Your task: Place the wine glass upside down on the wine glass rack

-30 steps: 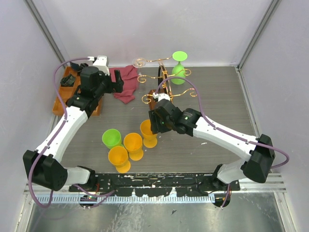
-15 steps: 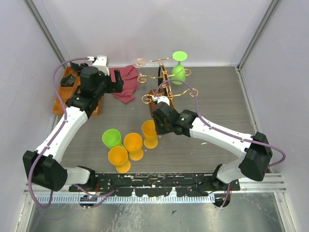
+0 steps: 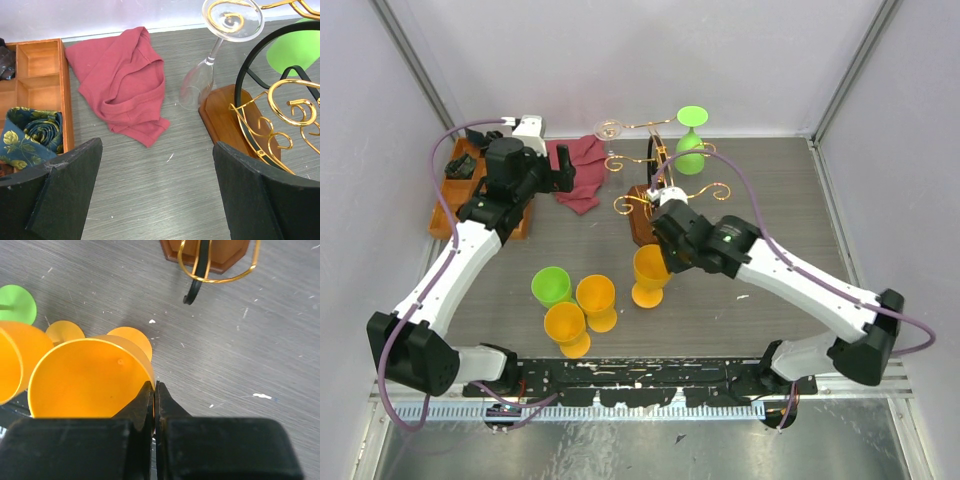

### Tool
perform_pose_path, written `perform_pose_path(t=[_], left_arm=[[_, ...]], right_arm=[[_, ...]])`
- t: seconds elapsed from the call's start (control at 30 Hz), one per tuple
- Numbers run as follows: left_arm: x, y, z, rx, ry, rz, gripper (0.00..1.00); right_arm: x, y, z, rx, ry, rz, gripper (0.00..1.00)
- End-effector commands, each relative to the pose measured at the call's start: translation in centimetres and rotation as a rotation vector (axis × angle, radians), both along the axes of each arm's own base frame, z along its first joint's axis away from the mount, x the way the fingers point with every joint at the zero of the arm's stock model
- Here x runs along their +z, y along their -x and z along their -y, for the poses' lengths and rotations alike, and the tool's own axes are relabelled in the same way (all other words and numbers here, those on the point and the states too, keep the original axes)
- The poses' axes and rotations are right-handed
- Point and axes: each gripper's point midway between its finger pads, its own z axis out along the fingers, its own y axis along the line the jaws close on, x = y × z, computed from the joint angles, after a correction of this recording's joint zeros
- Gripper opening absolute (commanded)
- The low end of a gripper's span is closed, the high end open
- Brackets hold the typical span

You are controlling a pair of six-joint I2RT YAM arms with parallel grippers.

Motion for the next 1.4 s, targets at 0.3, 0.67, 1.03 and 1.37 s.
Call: perform_pose_path(t=[0.3, 0.67, 1.03, 1.37], left_arm=[[7.6, -0.5, -3.0, 0.211, 0.067, 0.045, 0.98], [13.6, 1.2, -5.8, 0.399, 0.233, 0.138, 0.98], [17.2, 4.4, -7.3, 0.474, 0.472, 0.261, 0.99], [15.1, 5.7, -3.7, 0.420, 0.778, 0.047, 0.97]], right_arm=[[17.6, 0.6, 2.2, 0.258, -0.230, 0.500, 0.01], [26.8, 1.0, -1.0, 0.484, -0.415, 0.892, 0.01], [31.5, -7.5, -1.7, 0.236, -0.150, 1.344, 0.01], [33.1, -10.0, -4.0, 0.247, -0.309, 1.576, 0.01]])
